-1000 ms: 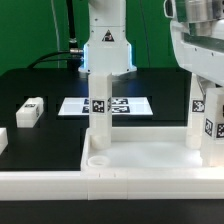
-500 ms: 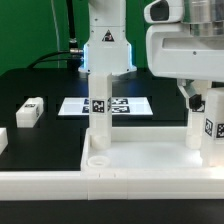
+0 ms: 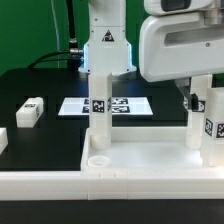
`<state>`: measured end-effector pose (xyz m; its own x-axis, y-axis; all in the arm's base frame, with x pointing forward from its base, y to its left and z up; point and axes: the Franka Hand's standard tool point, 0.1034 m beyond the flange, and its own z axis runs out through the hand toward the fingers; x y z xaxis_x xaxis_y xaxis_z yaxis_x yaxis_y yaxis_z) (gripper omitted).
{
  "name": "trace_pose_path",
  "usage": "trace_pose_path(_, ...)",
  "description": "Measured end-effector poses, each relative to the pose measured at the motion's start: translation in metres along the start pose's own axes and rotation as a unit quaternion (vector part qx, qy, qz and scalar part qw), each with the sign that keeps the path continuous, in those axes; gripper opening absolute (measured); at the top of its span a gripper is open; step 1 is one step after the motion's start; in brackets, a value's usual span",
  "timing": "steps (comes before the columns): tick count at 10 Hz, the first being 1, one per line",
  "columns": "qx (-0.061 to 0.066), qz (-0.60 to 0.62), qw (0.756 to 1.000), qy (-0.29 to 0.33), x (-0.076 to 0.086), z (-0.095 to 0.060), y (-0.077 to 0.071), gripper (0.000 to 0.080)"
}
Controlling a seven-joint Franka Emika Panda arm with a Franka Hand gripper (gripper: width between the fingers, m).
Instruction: Assemble desk
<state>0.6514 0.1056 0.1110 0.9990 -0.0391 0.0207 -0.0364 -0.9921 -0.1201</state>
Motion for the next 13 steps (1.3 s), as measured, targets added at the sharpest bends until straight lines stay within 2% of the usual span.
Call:
trace_pose_path(1,0.000,0.015,1.000,0.000,0.0002,0.0000,0.0006,0.0562)
trace_pose_path(2,0.000,0.048,0.999,0.000,0.0001,0.0002,0.0006,0.0427)
trace_pose_path(3,0.000,0.085,0.996,0.000,0.0000,0.0004,0.0011,0.0427)
trace_pose_path(4,-0.002,0.131,0.991,0.000,0.0003,0.0003,0.0037,0.0295)
trace_pose_path(5,-0.002,0.176,0.984,0.002,0.0008,0.0006,0.0042,0.0295)
trace_pose_path(6,-0.008,0.267,0.963,0.016,0.0017,0.0009,0.0036,0.0295)
trace_pose_path(7,-0.007,0.359,0.933,0.019,0.0000,0.0010,0.0033,0.0295)
trace_pose_path(8,0.003,0.440,0.898,0.018,0.0009,0.0005,0.0054,0.0295)
trace_pose_path(10,0.035,0.611,0.791,-0.004,-0.0004,0.0005,0.0053,0.0295)
trace_pose_path(11,0.043,0.645,0.763,-0.005,-0.0010,0.0002,0.0057,0.0295)
trace_pose_path(12,0.043,0.669,0.742,-0.009,-0.0016,-0.0003,0.0058,0.0295)
trace_pose_path(13,0.042,0.676,0.736,-0.009,-0.0018,0.0011,0.0057,0.0375)
